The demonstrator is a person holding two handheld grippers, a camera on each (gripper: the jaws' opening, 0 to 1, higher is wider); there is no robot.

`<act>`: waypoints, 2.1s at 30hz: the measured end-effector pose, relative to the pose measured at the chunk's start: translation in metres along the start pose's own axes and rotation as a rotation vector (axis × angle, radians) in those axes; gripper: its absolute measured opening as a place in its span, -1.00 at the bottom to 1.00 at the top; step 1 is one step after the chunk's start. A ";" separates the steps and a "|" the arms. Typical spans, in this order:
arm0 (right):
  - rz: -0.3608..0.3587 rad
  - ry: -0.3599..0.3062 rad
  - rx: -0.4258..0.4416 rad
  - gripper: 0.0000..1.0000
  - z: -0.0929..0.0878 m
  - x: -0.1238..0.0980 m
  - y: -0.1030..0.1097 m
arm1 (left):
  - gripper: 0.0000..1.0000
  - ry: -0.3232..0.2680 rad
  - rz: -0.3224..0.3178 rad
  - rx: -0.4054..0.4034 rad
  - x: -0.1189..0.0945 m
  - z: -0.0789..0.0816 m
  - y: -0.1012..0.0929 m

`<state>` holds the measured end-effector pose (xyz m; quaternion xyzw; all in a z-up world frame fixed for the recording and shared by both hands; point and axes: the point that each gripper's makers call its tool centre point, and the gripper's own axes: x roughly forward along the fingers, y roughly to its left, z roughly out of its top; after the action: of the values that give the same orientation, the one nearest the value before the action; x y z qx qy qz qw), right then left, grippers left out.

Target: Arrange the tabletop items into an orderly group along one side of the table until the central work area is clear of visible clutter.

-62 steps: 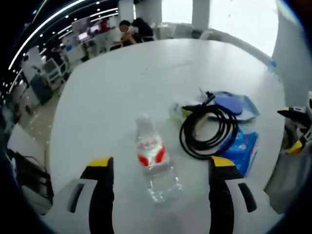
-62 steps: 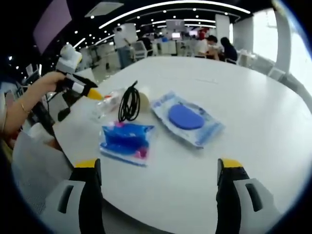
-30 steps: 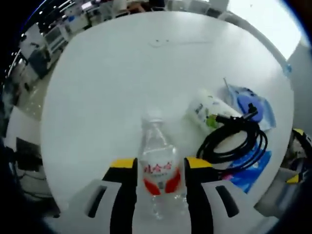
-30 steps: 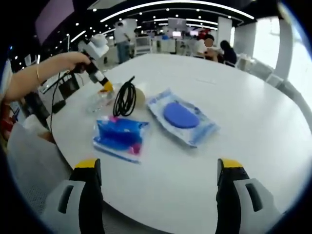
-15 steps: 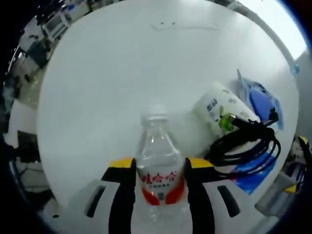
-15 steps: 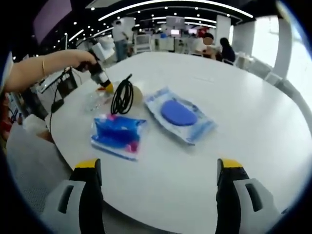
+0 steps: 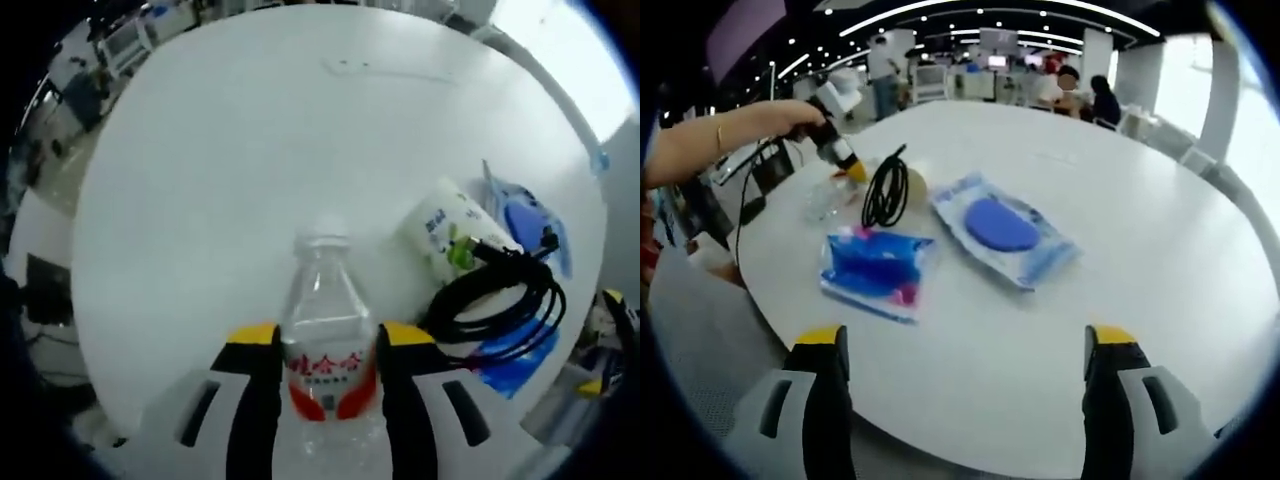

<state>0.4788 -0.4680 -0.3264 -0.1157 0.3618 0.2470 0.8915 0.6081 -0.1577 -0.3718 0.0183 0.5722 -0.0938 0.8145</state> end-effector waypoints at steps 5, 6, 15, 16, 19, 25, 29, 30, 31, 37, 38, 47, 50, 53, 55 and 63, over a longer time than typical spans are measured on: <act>0.007 0.004 -0.016 0.93 0.000 0.001 0.004 | -0.30 -0.041 -0.016 -0.001 -0.015 0.000 0.003; 0.008 0.004 -0.020 0.93 0.000 0.001 0.004 | -0.30 -0.048 -0.020 -0.002 -0.018 -0.001 0.003; 0.014 -0.004 -0.010 0.92 0.001 -0.001 0.005 | -0.30 -0.211 -0.032 -0.032 -0.048 -0.005 0.010; 0.015 -0.004 -0.012 0.92 0.001 -0.001 0.006 | -0.30 -0.229 -0.036 -0.041 -0.052 -0.007 0.011; 0.020 0.003 -0.014 0.91 0.000 0.000 0.007 | -0.30 -0.267 -0.038 -0.046 -0.059 -0.011 0.013; 0.026 0.004 -0.014 0.91 -0.001 0.000 0.009 | -0.31 -0.333 -0.032 -0.038 -0.074 -0.020 0.011; 0.024 0.006 -0.014 0.90 -0.001 0.000 0.008 | -0.31 -0.361 -0.039 -0.046 -0.082 -0.024 0.009; 0.024 0.006 -0.013 0.90 -0.001 0.000 0.008 | -0.31 -0.376 -0.040 -0.055 -0.085 -0.024 0.008; 0.024 0.007 -0.013 0.90 -0.001 0.000 0.008 | -0.31 -0.389 -0.042 -0.053 -0.087 -0.025 0.006; 0.023 0.013 -0.012 0.90 -0.002 0.001 0.008 | -0.32 -0.447 -0.044 -0.075 -0.086 -0.023 0.006; 0.023 0.014 -0.012 0.90 -0.003 0.001 0.008 | -0.32 -0.456 -0.038 -0.068 -0.087 -0.021 0.007; 0.018 0.026 -0.010 0.89 -0.005 0.001 0.006 | -0.32 -0.568 0.033 -0.028 -0.098 0.001 0.020; 0.016 0.027 -0.007 0.88 -0.005 0.002 0.006 | -0.32 -0.631 0.053 -0.027 -0.105 0.014 0.028; 0.017 0.032 -0.006 0.88 -0.006 0.002 0.006 | -0.32 -0.672 0.055 -0.005 -0.109 0.024 0.029; 0.018 0.034 -0.005 0.88 -0.007 0.003 0.006 | -0.31 -0.710 0.081 0.022 -0.113 0.032 0.032; 0.015 0.050 -0.001 0.88 -0.010 0.004 0.005 | -0.32 -0.774 0.118 -0.038 -0.114 0.050 0.046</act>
<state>0.4726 -0.4668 -0.3365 -0.1196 0.3846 0.2510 0.8802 0.6250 -0.1046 -0.2513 -0.0003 0.2222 -0.0362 0.9743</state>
